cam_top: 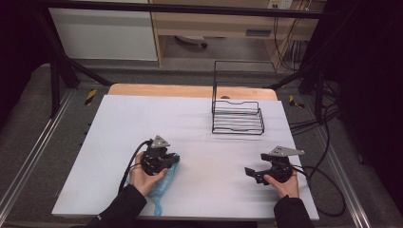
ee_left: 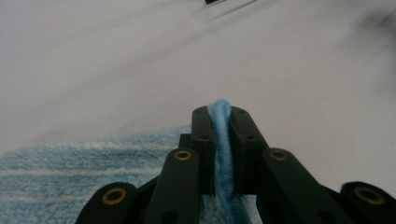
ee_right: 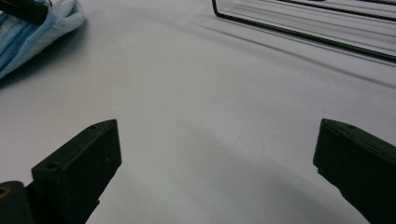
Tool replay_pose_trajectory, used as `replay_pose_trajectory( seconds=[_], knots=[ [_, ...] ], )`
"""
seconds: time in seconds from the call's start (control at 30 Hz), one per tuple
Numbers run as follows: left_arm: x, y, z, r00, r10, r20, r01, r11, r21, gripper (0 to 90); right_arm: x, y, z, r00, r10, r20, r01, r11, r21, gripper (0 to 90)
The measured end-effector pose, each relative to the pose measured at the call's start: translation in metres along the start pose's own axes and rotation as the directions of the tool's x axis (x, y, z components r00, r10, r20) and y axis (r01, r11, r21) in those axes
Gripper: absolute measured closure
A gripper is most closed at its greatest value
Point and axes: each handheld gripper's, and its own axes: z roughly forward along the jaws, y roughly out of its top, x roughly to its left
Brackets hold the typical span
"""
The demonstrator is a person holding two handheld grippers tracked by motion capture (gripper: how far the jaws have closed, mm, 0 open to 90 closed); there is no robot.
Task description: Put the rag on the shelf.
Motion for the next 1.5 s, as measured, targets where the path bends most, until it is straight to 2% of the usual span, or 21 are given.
replay_pose_trajectory(
  seconds=[0.27, 0.43, 0.53, 0.7, 0.83, 0.87, 0.93, 1.03, 1.17, 1.27, 1.4, 1.5],
  knots=[
    [-0.024, 0.015, 0.027, 0.9991, 0.030, 0.031, -0.030, 0.9995, 0.012, 81.2, 0.000, 0.000, 0.000, 1.0000, -0.002, -0.002, 0.002, 1.000, 0.000, 1.5],
    [-0.035, 0.022, 0.041, 0.9985, 0.035, 0.042, -0.035, 0.9993, 0.012, 81.0, 0.000, 0.000, 0.000, 1.0000, -0.002, -0.003, 0.002, 1.000, -0.001, 1.6],
    [-0.039, 0.024, 0.049, 0.9981, 0.038, 0.048, -0.038, 0.9991, 0.017, 80.9, 0.000, 0.000, 0.000, 1.0000, -0.004, -0.003, 0.004, 1.000, 0.001, 1.6],
    [-0.041, 0.021, 0.060, 0.9963, 0.061, 0.060, -0.064, 0.9965, 0.053, 79.1, 0.001, 0.000, 0.001, 1.0000, 0.000, -0.005, 0.000, 1.000, 0.002, 1.6],
    [-0.041, 0.020, 0.062, 0.9939, 0.078, 0.079, -0.083, 0.9945, 0.064, 71.2, 0.001, 0.000, 0.001, 1.0000, -0.003, -0.003, 0.003, 1.000, 0.000, 1.6],
    [-0.041, 0.021, 0.061, 0.9929, 0.082, 0.087, -0.088, 0.9941, 0.064, 63.7, 0.001, 0.000, 0.000, 1.0000, 0.000, -0.003, 0.000, 1.000, -0.001, 1.6],
    [-0.041, 0.021, 0.055, 0.9908, 0.100, 0.092, -0.106, 0.9924, 0.063, 60.2, 0.001, 0.000, 0.000, 1.0000, 0.002, -0.002, -0.002, 1.000, -0.002, 1.6],
    [-0.038, 0.023, 0.041, 0.9895, 0.112, 0.091, -0.118, 0.9910, 0.063, 47.1, 0.002, 0.000, 0.000, 1.0000, 0.007, -0.003, -0.007, 1.000, -0.008, 1.9],
    [-0.027, 0.023, 0.018, 0.9894, 0.121, 0.081, -0.125, 0.9906, 0.054, 42.9, 0.003, 0.000, 0.001, 1.0000, 0.005, 0.001, -0.005, 1.000, -0.004, 2.1],
    [-0.016, 0.020, 0.001, 0.9889, 0.141, 0.046, -0.144, 0.9870, 0.072, 38.1, 0.006, 0.002, 0.002, 1.0000, 0.002, 0.002, -0.002, 1.000, -0.014, 2.6],
    [0.004, 0.007, -0.018, 0.9919, 0.127, 0.008, -0.127, 0.9894, 0.071, 33.5, 0.016, 0.006, 0.006, 0.9999, 0.012, 0.002, -0.012, 0.999, -0.032, 4.9],
    [0.023, -0.006, -0.029, 0.9954, 0.095, -0.014, -0.093, 0.9929, 0.073, 32.8, 0.025, 0.010, 0.011, 0.9999, 0.003, 0.011, -0.003, 1.000, -0.029, 6.2]
  ],
)
